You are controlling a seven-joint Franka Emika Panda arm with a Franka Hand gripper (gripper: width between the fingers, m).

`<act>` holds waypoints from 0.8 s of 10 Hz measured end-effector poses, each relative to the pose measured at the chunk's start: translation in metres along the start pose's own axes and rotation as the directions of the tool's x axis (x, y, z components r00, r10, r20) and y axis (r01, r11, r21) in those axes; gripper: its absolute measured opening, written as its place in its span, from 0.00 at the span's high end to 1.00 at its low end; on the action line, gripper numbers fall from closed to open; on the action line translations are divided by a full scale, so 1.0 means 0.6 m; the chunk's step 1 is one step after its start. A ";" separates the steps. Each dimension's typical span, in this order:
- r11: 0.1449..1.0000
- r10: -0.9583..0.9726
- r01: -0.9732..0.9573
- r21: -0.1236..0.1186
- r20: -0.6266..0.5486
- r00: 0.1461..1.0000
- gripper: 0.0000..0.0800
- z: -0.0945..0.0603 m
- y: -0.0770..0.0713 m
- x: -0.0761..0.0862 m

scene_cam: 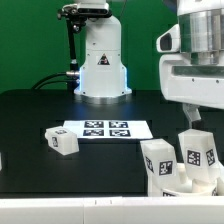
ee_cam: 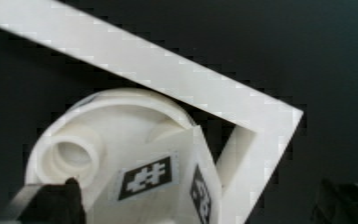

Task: Assemble stool

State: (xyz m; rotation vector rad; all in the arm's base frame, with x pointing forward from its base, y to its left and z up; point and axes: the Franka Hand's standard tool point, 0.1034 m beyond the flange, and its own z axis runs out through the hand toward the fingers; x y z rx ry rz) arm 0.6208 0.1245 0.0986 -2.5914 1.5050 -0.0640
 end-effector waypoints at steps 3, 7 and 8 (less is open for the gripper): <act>0.919 -0.394 0.393 -0.013 -0.016 0.919 0.19 -0.033 -0.001 -0.010; 0.725 -0.689 0.687 -0.043 -0.018 0.725 0.19 -0.032 0.001 -0.003; 0.542 -0.840 0.838 -0.066 -0.015 0.543 0.19 -0.032 0.000 -0.003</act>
Offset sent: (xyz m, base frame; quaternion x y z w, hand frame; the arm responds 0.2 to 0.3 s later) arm 0.0017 -0.0030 0.0033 -0.0253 0.0272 -0.2585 0.9653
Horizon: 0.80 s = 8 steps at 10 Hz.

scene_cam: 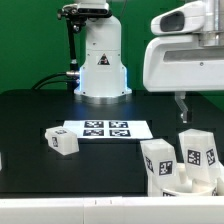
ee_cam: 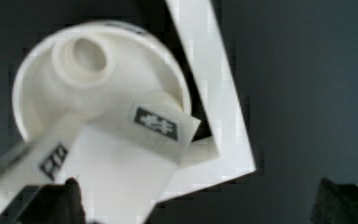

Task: Assemble stool

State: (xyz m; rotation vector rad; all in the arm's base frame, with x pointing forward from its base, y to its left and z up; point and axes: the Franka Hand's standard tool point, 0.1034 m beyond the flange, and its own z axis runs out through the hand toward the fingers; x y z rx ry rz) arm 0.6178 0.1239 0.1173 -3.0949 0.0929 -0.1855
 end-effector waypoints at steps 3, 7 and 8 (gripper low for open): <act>0.934 -0.357 0.357 -0.023 -0.016 0.934 0.19 0.010 -0.001 -0.005; 0.803 -0.595 0.594 -0.051 0.007 0.804 0.19 0.016 0.022 0.005; 0.757 -0.651 0.652 -0.048 0.027 0.758 0.19 0.021 0.033 0.016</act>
Offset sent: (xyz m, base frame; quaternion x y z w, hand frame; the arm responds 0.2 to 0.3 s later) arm 0.0000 0.0000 0.0000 0.0000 0.0000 -0.1296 0.9916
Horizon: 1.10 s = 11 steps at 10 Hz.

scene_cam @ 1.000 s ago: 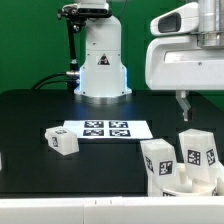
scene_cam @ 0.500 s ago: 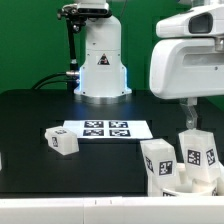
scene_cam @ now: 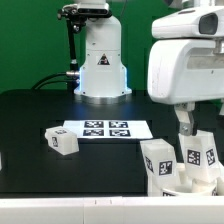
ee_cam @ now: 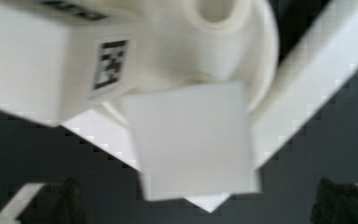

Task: Assemble stool

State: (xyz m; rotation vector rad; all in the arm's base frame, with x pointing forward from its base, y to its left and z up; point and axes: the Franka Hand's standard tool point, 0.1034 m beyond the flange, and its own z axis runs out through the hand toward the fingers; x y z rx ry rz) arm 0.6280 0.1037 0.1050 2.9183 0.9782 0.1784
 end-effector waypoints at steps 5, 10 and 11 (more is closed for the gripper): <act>0.999 0.035 -0.035 -0.002 0.014 0.999 0.19 0.041 -0.013 -0.007; 0.974 0.227 -0.227 -0.005 0.016 0.974 0.58 0.045 -0.012 -0.010; 0.929 0.369 -0.369 -0.009 0.013 0.929 0.58 0.046 -0.008 -0.010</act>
Offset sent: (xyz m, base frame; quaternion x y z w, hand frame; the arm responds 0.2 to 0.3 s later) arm 0.0038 0.0104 -0.0143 0.0206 -0.0133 0.0406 0.9989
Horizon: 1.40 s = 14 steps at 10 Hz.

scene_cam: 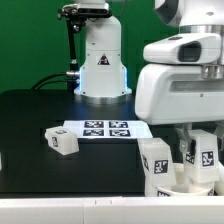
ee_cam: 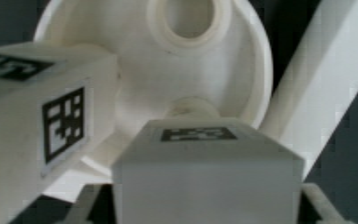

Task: Assemble stool

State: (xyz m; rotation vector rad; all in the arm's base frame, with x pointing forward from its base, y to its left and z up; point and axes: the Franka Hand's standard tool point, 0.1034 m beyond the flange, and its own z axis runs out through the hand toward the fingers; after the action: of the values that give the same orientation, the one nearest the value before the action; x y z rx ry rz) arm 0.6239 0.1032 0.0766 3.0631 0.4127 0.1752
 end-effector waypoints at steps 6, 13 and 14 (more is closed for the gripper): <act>0.641 0.766 -0.765 0.059 0.015 0.643 0.58 0.002 -0.004 0.007; -0.176 0.982 -0.982 0.074 0.087 -0.170 0.58 0.004 -0.034 0.016; -0.200 0.977 -0.977 0.072 0.091 -0.193 0.58 0.003 -0.034 0.016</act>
Offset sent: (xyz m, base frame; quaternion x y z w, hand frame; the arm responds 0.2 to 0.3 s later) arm -0.0018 0.0194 -0.0115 0.0394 0.0082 0.5717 0.8195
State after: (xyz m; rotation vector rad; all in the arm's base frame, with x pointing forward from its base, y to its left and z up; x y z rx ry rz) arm 0.6280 0.1254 0.0743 2.4291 -2.2511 0.1497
